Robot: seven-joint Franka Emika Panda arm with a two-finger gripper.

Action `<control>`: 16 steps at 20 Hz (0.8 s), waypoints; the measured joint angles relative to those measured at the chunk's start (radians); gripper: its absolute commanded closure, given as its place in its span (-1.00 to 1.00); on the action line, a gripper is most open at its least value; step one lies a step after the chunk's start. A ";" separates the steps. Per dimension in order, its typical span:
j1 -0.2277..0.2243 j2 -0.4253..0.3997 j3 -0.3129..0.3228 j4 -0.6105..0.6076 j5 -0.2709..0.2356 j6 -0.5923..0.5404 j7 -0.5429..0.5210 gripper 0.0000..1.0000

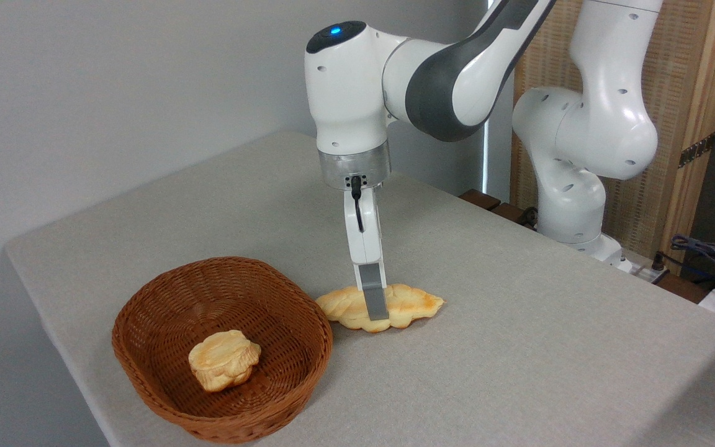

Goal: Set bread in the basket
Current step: 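Lower the gripper onto the roll's middle and close on it, then lift the held roll and carry it over the wicker basket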

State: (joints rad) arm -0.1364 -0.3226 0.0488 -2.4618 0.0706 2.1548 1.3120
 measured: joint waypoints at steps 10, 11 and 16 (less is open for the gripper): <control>0.000 0.000 0.000 0.050 -0.020 -0.085 0.000 -0.23; 0.000 0.000 0.000 0.063 -0.020 -0.102 0.000 -0.23; -0.001 0.000 0.000 0.125 -0.020 -0.204 0.000 -0.23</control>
State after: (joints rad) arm -0.1373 -0.3230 0.0487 -2.3365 0.0505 1.9503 1.3120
